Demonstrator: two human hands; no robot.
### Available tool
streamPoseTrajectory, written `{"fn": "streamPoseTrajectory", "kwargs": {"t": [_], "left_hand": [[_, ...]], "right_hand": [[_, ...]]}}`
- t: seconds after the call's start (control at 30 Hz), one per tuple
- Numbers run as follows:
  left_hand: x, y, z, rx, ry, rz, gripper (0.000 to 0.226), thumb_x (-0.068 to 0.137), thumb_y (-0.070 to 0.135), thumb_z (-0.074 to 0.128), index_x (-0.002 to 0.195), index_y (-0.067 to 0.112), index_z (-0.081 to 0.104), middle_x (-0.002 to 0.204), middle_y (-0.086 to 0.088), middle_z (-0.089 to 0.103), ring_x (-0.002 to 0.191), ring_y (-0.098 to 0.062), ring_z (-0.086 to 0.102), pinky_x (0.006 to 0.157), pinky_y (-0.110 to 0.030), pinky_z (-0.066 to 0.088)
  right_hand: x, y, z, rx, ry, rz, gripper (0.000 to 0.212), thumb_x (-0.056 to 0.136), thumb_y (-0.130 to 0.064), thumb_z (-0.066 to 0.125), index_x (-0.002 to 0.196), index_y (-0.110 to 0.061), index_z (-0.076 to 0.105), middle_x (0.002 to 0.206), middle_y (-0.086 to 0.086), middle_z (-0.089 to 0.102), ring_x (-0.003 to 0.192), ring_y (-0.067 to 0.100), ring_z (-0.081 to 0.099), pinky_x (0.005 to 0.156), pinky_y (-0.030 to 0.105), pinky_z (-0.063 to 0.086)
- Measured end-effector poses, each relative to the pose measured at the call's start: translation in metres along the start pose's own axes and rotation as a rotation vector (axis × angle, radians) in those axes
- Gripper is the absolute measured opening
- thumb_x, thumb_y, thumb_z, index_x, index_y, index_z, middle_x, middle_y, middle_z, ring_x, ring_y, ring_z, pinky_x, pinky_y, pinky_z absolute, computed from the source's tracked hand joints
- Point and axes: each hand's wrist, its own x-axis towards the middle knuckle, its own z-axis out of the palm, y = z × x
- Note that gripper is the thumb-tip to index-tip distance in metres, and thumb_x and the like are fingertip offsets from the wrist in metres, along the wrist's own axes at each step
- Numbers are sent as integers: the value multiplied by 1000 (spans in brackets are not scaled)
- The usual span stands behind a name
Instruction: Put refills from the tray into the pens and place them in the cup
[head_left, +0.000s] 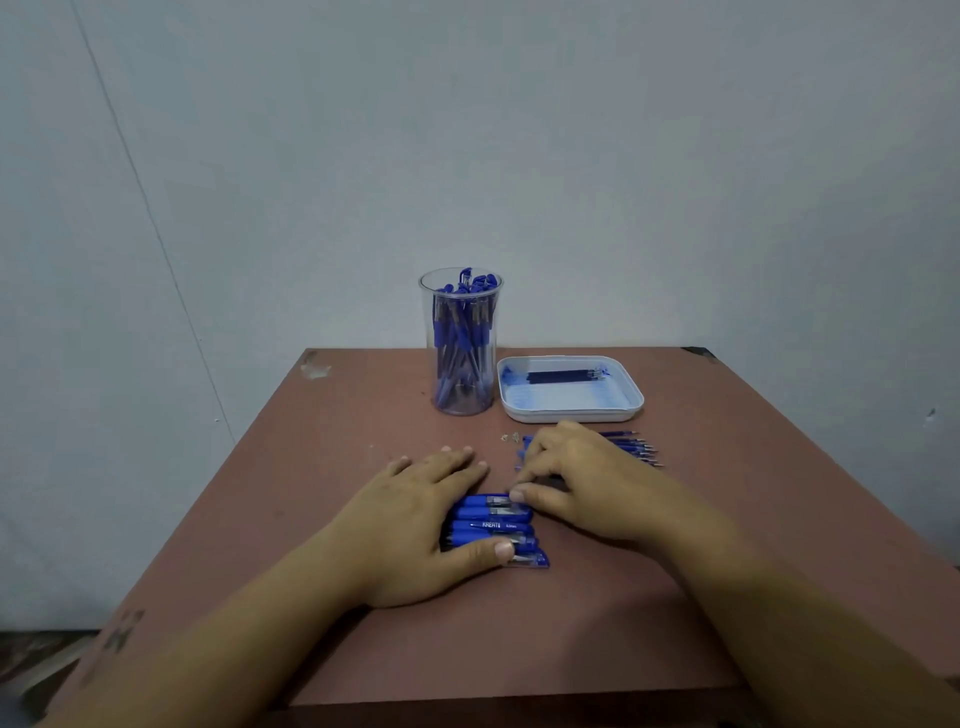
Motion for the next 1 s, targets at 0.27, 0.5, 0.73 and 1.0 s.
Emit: {"fn": "streamPoseTrajectory", "kwargs": {"t": [0.27, 0.5, 0.73, 1.0], "left_hand": [[0, 2, 0, -44, 6, -8, 102, 72, 92, 16, 155, 32, 16, 163, 12, 11, 149, -5, 8, 122, -36, 11], [6, 0, -10, -86, 234, 61, 84, 83, 81, 29, 148, 29, 37, 149, 12, 42, 134, -6, 40, 114, -30, 29], [31, -4, -26, -105, 522, 174, 33, 90, 37, 65, 122, 33, 57, 104, 14, 69, 81, -5, 64, 70, -22, 49], [40, -17, -10, -214, 632, 245, 27, 95, 39, 52, 115, 27, 65, 104, 14, 70, 87, -2, 64, 74, -14, 48]], "right_hand": [[-1, -5, 2, -22, 19, 9, 18, 91, -38, 63, 104, -27, 68, 95, -17, 54, 95, 3, 43, 87, 23, 39], [-3, -2, 1, 112, 236, 57, 7, 91, -30, 65, 97, -32, 62, 83, -21, 53, 85, -6, 50, 70, 11, 36], [-1, -1, 1, 310, 504, 48, 8, 93, -22, 63, 100, -24, 65, 82, -11, 61, 74, 5, 55, 67, 9, 40], [1, 3, 5, 294, 528, 7, 13, 90, -24, 68, 101, -32, 66, 87, -8, 65, 81, 10, 59, 71, 11, 43]]}}
